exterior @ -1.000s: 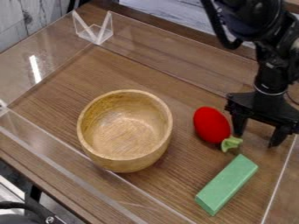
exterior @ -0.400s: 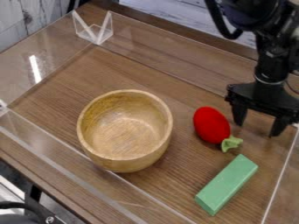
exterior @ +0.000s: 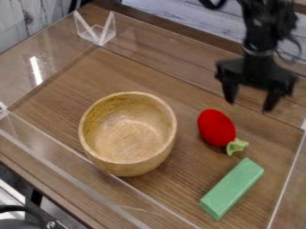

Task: Move the red fruit to the right side of the table

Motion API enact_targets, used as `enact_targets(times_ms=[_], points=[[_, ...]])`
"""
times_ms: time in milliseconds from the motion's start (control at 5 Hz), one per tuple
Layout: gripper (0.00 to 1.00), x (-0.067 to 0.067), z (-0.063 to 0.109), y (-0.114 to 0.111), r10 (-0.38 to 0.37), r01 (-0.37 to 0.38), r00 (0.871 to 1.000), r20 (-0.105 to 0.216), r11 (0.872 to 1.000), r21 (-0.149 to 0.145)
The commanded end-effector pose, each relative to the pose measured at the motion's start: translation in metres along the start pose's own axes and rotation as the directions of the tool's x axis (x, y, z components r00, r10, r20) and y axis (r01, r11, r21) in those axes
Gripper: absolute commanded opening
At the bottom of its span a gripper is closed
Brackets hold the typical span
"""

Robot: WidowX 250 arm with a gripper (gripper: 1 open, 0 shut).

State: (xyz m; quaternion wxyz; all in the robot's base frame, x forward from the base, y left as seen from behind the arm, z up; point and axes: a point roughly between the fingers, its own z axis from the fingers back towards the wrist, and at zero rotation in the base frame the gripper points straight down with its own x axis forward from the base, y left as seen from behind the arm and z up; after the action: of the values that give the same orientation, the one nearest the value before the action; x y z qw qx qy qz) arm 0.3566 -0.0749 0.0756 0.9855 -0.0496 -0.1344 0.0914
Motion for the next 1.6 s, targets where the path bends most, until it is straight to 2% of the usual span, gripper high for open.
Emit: enact_targets(times_ms=[0, 200, 400, 600, 800, 1000, 1400], points=[[1.0, 0.022, 0.039, 0.016, 0.018, -0.013, 0.995, 0.098, 0.999, -0.05], [1.0, 0.028, 0.043, 0.04, 0.024, -0.018, 0.995, 0.098, 0.998, -0.055], [0.0, 0.032, 0.041, 0.042, 0.035, -0.031, 0.994, 0.104, 0.998, -0.046], [0.0, 0.031, 0.04, 0.041, 0.045, -0.042, 0.994, 0.103, 0.998, -0.037], [1.0, 0.03, 0.034, 0.052, 0.03, -0.027, 0.995, 0.094, 0.999, -0.033], [1.0, 0.028, 0.028, 0.064, 0.017, -0.014, 0.996, 0.085, 0.999, -0.029], [1.0, 0.036, 0.024, 0.048, 0.082, -0.083, 0.992, 0.097, 0.997, 0.004]])
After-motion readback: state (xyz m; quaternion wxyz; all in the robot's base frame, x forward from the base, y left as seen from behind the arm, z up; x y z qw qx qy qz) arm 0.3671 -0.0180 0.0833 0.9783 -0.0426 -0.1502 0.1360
